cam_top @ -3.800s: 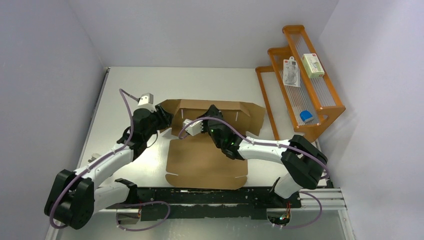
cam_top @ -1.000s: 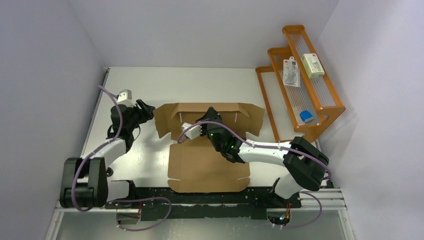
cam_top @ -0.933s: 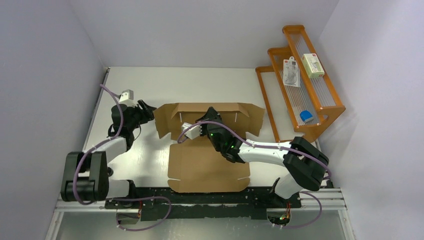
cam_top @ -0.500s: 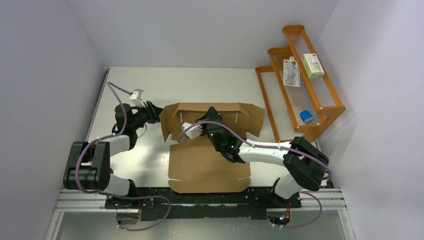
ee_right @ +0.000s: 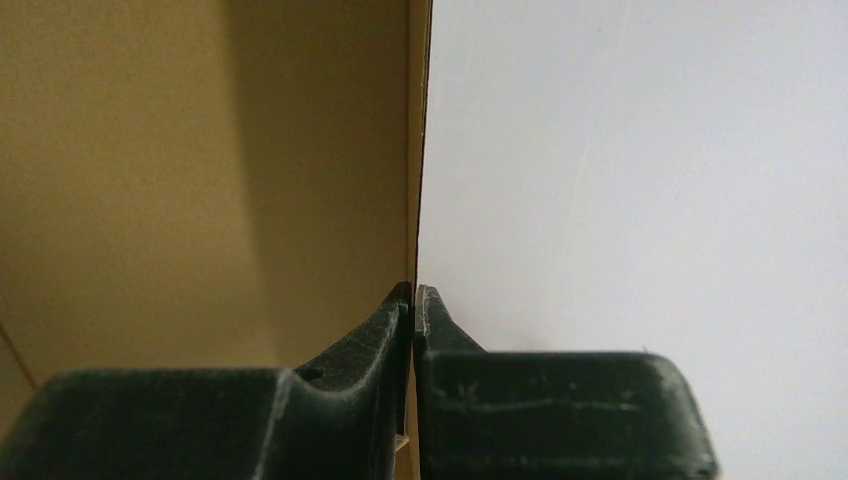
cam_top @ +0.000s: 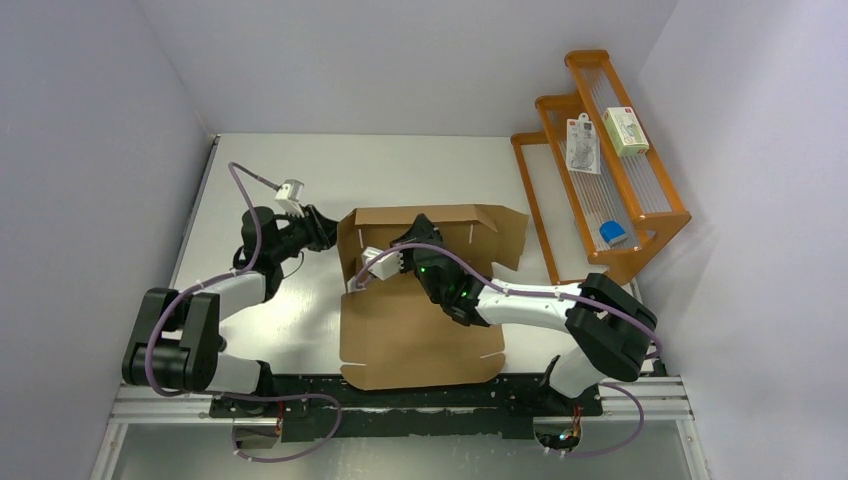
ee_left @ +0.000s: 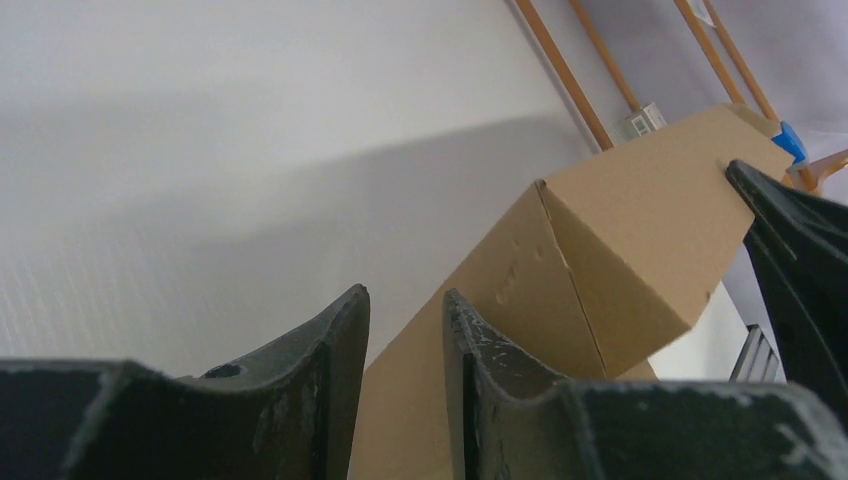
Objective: Fold the paper box
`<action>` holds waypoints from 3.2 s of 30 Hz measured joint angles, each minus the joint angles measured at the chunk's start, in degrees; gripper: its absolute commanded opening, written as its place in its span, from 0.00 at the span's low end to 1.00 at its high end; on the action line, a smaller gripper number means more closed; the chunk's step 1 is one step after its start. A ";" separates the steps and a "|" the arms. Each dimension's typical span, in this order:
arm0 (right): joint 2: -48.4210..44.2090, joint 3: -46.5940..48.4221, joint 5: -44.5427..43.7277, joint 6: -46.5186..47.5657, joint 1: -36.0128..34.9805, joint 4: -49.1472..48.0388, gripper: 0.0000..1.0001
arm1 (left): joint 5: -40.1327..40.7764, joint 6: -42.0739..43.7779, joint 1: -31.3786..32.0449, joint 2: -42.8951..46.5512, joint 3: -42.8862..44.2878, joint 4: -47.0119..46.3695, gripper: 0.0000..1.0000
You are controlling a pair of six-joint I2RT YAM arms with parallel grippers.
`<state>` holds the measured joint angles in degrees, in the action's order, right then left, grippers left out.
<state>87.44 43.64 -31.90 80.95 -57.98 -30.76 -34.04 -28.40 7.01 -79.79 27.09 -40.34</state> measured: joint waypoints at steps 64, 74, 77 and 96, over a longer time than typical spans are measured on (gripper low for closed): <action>-2.14 -7.96 -6.47 2.47 -7.78 -7.91 0.08 | 16.17 2.08 15.89 43.41 -23.47 9.79 0.72; -2.14 -6.97 -5.75 1.66 -7.78 -6.40 0.08 | 17.57 1.46 21.07 47.32 -25.09 11.37 0.76; -2.14 -6.56 -5.44 1.27 -7.74 -5.73 0.08 | 18.75 1.33 22.51 47.41 -25.31 11.45 0.77; 5.31 6.32 -1.20 -1.86 3.37 -1.79 0.07 | 32.48 6.16 20.31 21.22 -12.96 2.80 0.76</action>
<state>92.75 49.95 -33.10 79.09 -54.61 -32.56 -1.56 -22.24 27.31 -58.57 14.13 -37.54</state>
